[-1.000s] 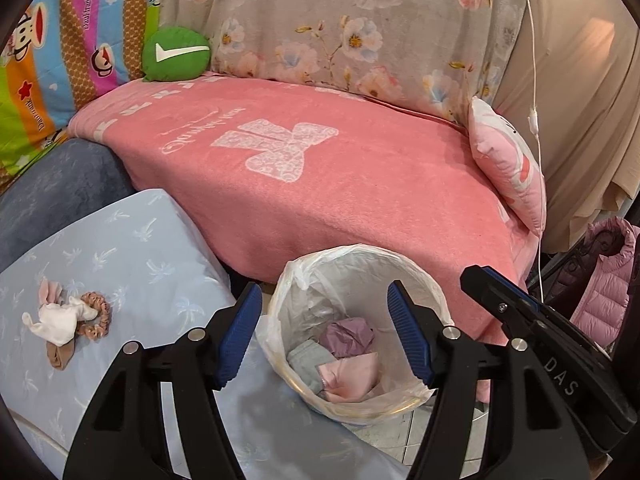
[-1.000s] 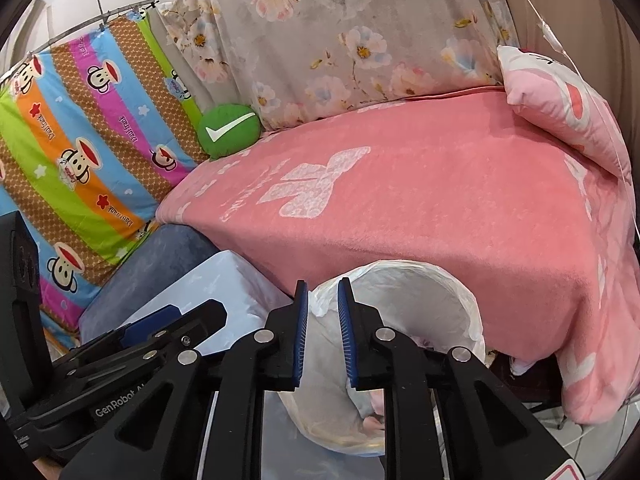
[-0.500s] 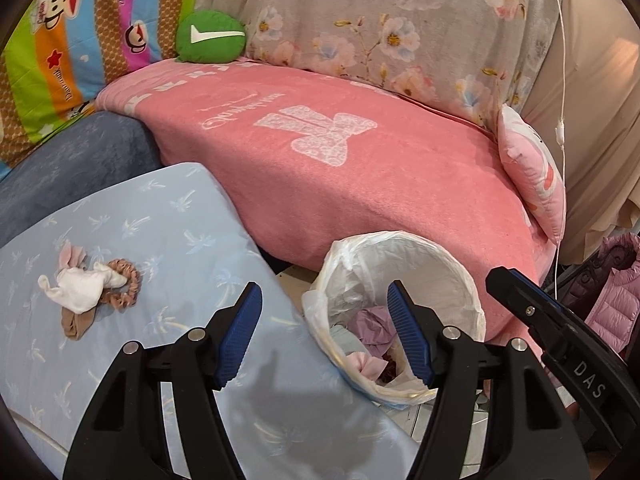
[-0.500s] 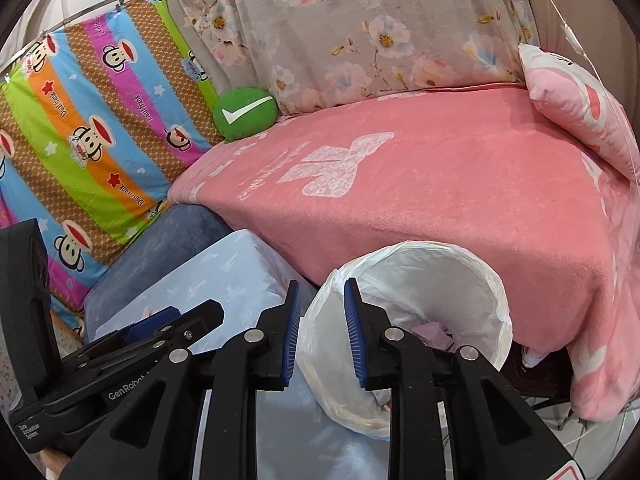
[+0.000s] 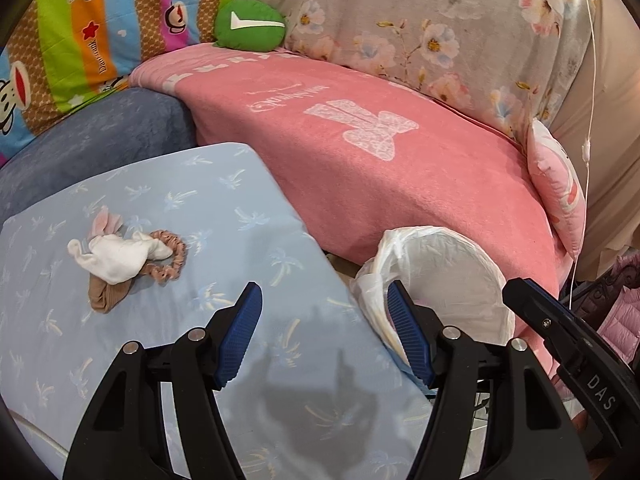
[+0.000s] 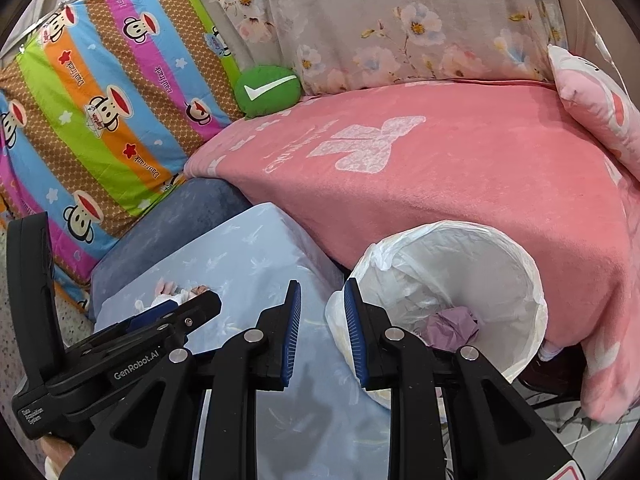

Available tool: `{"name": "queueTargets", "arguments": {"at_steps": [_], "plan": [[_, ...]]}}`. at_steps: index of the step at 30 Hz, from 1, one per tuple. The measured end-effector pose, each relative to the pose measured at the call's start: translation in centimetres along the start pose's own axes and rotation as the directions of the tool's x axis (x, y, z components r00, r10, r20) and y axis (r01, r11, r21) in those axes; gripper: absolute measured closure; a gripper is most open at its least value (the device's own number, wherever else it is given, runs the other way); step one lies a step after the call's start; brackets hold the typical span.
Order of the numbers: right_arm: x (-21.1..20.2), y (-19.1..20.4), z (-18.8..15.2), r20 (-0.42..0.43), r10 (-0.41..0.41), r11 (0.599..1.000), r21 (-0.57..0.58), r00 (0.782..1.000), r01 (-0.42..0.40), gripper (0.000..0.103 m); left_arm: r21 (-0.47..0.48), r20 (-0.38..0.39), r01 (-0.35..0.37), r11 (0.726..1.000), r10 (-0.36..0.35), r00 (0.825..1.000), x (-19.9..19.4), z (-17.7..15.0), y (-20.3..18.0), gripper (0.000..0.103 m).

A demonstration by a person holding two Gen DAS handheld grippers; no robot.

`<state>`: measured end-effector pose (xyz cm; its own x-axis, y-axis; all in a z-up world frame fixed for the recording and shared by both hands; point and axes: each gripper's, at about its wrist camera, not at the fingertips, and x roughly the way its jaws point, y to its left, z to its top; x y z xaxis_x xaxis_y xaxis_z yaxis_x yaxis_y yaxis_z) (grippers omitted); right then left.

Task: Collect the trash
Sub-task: 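Return both open tools to the white glove and brown stocking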

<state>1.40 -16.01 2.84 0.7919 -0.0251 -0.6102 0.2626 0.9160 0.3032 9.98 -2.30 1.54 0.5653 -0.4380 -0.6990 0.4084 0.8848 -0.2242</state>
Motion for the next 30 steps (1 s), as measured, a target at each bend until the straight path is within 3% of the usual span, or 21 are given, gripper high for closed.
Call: {"name": "queueTargets", "arguments": {"at_steps": [5, 9, 15, 30], "plan": [[0.7, 1.6, -0.3, -0.015, 0.010, 1.000, -0.020, 1.000, -0.010, 0.073, -0.026, -0.007, -0.010, 1.000, 0.010, 1.000, -0.1, -0.5, 1.7, 0.041], [1.3, 3.1, -0.9, -0.032, 0.023, 0.999, -0.040, 0.999, -0.025, 0.073, -0.061, -0.014, -0.031, 0.998, 0.030, 0.999, -0.2, -1.1, 3.8, 0.030], [3.0, 5.8, -1.7, -0.070, 0.048, 0.995, -0.080, 0.996, -0.053, 0.069, -0.119, -0.023, -0.076, 0.990, 0.074, 0.997, -0.3, -1.9, 7.2, 0.028], [10.5, 14.6, -3.5, -0.186, 0.150, 0.977, -0.124, 0.971, -0.174, 0.058, -0.267, -0.072, -0.176, 0.948, 0.162, 0.984, -0.7, -3.9, 18.0, 0.021]]}}
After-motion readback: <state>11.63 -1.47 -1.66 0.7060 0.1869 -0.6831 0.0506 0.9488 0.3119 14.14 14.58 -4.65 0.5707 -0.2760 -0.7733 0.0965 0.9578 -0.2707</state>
